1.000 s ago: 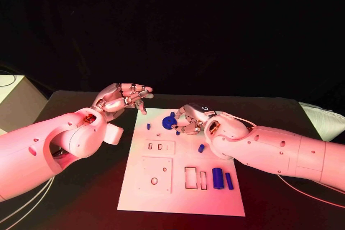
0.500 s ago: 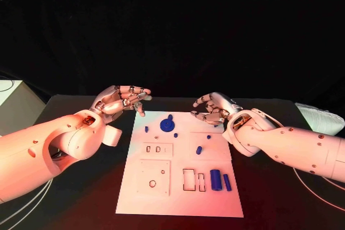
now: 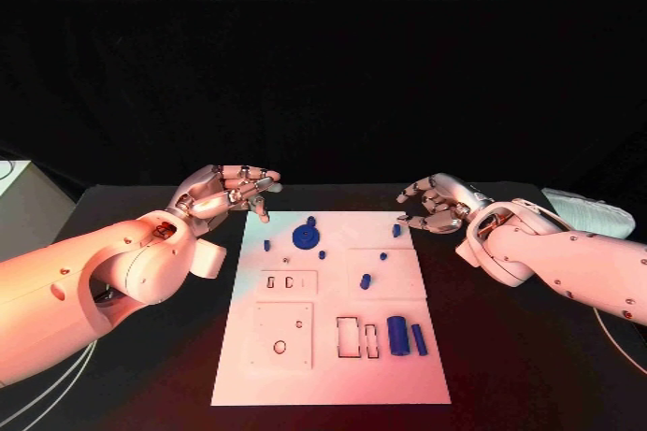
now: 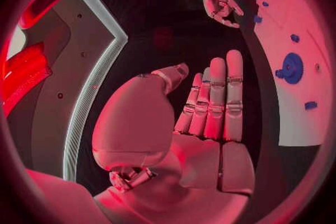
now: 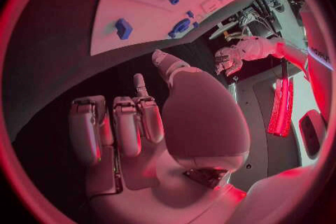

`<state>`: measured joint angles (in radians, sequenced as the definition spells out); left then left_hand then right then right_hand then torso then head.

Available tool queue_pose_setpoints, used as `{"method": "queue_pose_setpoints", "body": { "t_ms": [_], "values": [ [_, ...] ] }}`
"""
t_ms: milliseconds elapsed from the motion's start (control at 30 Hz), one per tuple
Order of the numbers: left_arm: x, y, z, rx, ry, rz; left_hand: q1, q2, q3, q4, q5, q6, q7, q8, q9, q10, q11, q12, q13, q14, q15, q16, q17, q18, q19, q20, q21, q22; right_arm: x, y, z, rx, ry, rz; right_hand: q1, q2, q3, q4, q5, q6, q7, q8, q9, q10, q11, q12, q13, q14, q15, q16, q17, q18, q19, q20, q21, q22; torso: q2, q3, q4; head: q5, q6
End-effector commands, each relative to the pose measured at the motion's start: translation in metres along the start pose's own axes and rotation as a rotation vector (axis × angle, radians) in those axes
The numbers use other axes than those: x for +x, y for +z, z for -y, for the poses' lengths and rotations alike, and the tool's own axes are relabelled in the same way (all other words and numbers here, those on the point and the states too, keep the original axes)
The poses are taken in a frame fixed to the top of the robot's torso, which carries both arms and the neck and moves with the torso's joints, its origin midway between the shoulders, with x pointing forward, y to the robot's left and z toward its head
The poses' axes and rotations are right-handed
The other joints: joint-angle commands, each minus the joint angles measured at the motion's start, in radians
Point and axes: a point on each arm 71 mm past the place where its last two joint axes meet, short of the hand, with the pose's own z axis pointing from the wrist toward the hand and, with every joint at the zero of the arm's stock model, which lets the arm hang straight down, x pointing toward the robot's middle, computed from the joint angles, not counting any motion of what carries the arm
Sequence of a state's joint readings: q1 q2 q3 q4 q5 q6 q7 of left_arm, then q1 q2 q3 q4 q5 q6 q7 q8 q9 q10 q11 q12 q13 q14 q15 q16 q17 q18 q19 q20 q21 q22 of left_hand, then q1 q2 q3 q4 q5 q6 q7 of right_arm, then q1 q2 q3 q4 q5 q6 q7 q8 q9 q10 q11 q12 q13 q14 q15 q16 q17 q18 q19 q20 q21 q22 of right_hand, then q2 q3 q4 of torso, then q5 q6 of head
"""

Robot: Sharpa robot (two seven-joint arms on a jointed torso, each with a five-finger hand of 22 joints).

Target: Assemble the parts on the task board

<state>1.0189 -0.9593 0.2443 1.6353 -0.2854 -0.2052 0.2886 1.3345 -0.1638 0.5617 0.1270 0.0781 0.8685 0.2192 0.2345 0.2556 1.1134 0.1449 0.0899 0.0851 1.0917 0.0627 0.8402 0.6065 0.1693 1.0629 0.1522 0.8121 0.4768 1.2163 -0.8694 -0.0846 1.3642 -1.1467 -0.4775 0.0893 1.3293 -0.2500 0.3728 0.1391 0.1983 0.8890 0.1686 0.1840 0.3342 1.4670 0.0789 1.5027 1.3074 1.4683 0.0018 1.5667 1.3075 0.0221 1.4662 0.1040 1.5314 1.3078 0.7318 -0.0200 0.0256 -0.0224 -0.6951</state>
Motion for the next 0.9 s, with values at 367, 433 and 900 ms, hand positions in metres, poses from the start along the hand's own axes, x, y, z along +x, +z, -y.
{"method": "queue_pose_setpoints", "body": {
  "t_ms": [367, 433, 900],
  "values": [
    [0.002, -0.001, -0.004, -0.002, -0.008, -0.019, -0.001, -0.003, 0.004, 0.0, -0.004, -0.006, 0.001, 0.001, 0.001, -0.007, 0.0, -0.005, 0.002, -0.007, 0.001, 0.006, -0.001, 0.014, -0.009, 0.0, 0.003, 0.001, 0.011, -0.002, 0.016, -0.051, -0.126, -0.109, 0.074, 0.04, -0.185, 0.026, 0.003, -0.055, 0.021, -0.049, -0.022, 0.001, 0.025, -0.019, 0.177, 0.102, 0.023, 0.004, 0.262, -0.011, 0.086, 0.02, 0.004, 0.224, 0.002, 0.0019, 0.0012, -0.005, -0.008],
    [0.002, -0.001, -0.005, -0.002, -0.008, -0.019, -0.001, -0.003, 0.004, 0.0, -0.004, -0.006, 0.001, 0.001, 0.001, -0.007, 0.0, -0.005, 0.002, -0.007, 0.001, 0.006, -0.001, 0.014, -0.009, 0.0, 0.003, 0.001, 0.012, -0.001, 0.017, -0.046, -0.129, -0.109, 0.09, 0.045, -0.213, 0.039, 0.004, -0.06, 0.023, -0.057, -0.026, 0.001, 0.028, -0.019, 0.176, 0.102, 0.025, 0.004, 0.263, -0.012, 0.087, 0.021, 0.005, 0.225, 0.003, 0.0016, 0.0018, -0.005, -0.009],
    [0.002, -0.001, -0.005, -0.003, -0.006, -0.022, -0.001, -0.003, 0.004, 0.0, -0.004, -0.006, 0.001, 0.001, 0.001, -0.007, 0.0, -0.005, 0.002, -0.007, 0.001, 0.006, -0.001, 0.014, -0.009, 0.0, 0.003, 0.001, 0.03, 0.005, 0.022, -0.018, -0.134, -0.128, 0.118, 0.06, -0.238, 0.065, 0.004, -0.043, 0.021, -0.055, -0.026, 0.007, 0.026, -0.014, 0.181, 0.102, 0.025, 0.004, 0.263, -0.012, 0.087, 0.022, 0.006, 0.227, 0.003, 0.0004, 0.0022, 0.001, -0.022]
  ]
}}
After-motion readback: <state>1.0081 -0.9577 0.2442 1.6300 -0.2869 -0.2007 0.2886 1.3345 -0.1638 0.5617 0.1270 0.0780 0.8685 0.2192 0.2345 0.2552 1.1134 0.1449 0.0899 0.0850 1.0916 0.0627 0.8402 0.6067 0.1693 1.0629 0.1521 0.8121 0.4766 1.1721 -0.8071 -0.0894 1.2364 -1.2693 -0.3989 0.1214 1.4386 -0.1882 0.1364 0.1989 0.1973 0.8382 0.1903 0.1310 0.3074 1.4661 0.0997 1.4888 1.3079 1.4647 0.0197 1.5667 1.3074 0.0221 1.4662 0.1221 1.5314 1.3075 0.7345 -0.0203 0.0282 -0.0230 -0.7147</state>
